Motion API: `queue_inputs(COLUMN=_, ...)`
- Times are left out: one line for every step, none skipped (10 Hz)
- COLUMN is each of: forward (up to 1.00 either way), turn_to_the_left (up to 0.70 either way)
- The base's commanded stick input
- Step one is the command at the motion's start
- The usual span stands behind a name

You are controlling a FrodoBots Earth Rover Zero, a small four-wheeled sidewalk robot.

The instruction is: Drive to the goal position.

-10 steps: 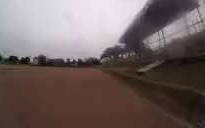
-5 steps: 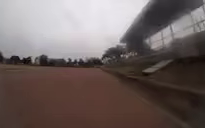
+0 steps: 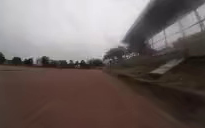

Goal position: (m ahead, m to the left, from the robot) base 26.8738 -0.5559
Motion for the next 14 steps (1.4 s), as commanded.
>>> queue_inputs(forward=1.0, turn_to_the_left=0.0)
queue_inputs(forward=1.0, turn_to_the_left=0.0)
queue_inputs(forward=1.0, turn_to_the_left=0.0)
queue_inputs(forward=1.0, turn_to_the_left=0.0)
queue_inputs(forward=1.0, turn_to_the_left=0.0)
queue_inputs(forward=1.0, turn_to_the_left=0.0)
queue_inputs(forward=1.0, turn_to_the_left=0.0)
queue_inputs(forward=1.0, turn_to_the_left=0.0)
queue_inputs(forward=1.0, turn_to_the_left=0.0)
queue_inputs(forward=1.0, turn_to_the_left=0.0)
queue_inputs(forward=1.0, turn_to_the_left=0.0)
queue_inputs(forward=1.0, turn_to_the_left=0.0)
queue_inputs(forward=1.0, turn_to_the_left=0.0)
queue_inputs(forward=1.0, turn_to_the_left=0.0)
